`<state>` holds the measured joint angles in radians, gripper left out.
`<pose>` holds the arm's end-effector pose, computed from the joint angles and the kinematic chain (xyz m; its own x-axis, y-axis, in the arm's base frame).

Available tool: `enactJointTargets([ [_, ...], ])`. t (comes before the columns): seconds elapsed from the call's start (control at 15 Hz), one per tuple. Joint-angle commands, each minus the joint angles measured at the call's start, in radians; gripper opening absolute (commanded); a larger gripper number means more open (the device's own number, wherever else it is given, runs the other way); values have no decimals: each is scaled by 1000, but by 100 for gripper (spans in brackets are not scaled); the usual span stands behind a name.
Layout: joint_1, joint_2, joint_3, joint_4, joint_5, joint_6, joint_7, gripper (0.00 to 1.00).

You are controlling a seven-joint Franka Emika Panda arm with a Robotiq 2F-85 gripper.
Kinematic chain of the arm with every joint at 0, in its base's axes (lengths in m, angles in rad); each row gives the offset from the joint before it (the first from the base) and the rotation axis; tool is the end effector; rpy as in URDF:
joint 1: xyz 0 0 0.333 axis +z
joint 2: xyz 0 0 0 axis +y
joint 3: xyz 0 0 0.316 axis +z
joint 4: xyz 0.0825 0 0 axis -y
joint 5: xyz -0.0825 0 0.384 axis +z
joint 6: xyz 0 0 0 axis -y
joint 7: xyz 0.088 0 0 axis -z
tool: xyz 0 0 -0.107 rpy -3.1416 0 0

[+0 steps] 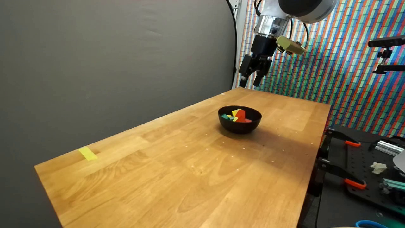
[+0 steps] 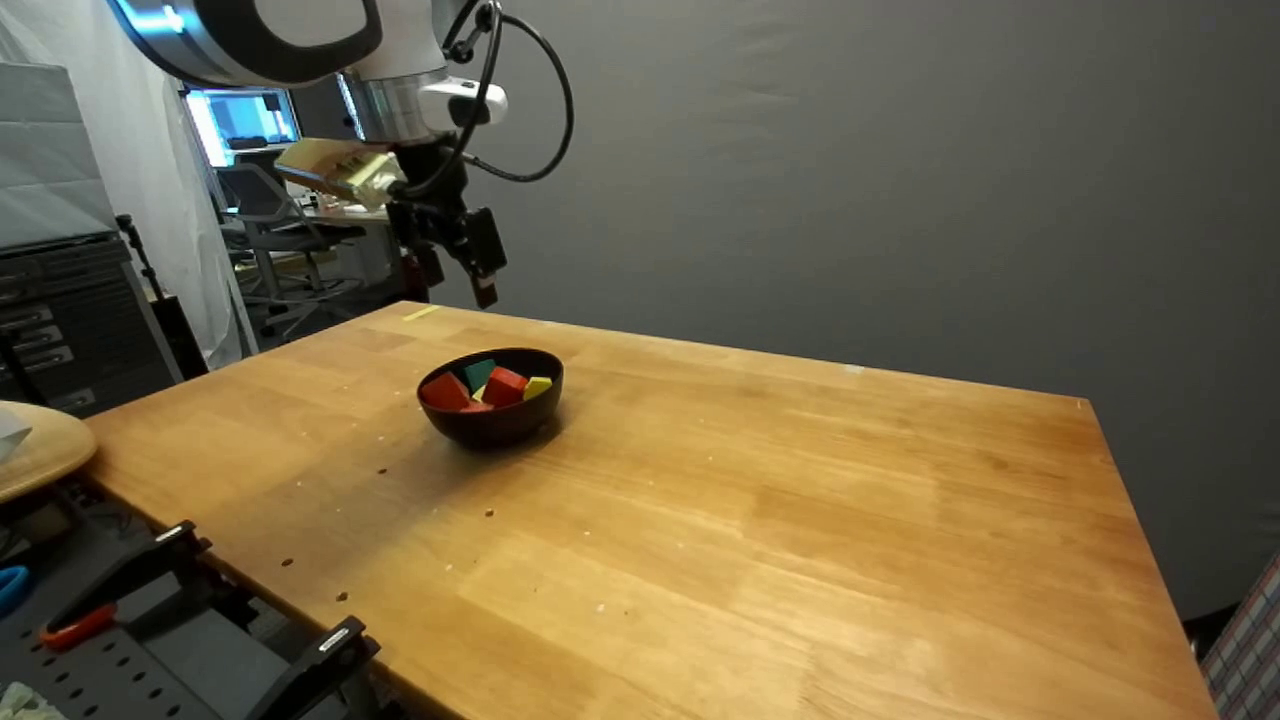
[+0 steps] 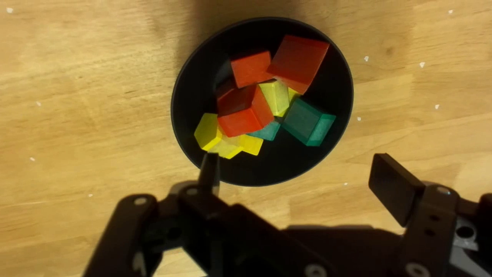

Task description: Take the blocks out of the gift disappointed

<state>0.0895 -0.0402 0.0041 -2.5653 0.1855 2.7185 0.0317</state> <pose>0.4641 0.0368 0.2980 0.9777 -0.1083 0.1797 -0.0890 -0.9897 -0.1122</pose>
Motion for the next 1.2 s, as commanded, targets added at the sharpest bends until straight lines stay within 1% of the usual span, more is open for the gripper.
enactJointTargets([
  [0.0, -15, 146, 15, 83, 16, 75, 13, 100],
  [0.33, -31, 295, 25, 169, 29, 141, 33, 100],
  [0.4, -34, 314, 21, 184, 25, 138, 50, 100],
  [0.53, -41, 343, 17, 205, 26, 125, 73, 100],
  [0.87, -69, 367, 18, 195, 41, 106, 107, 100],
  [1.0, -81, 371, 31, 198, 62, 103, 107, 74],
  [1.13, -96, 374, 49, 201, 97, 101, 103, 58],
])
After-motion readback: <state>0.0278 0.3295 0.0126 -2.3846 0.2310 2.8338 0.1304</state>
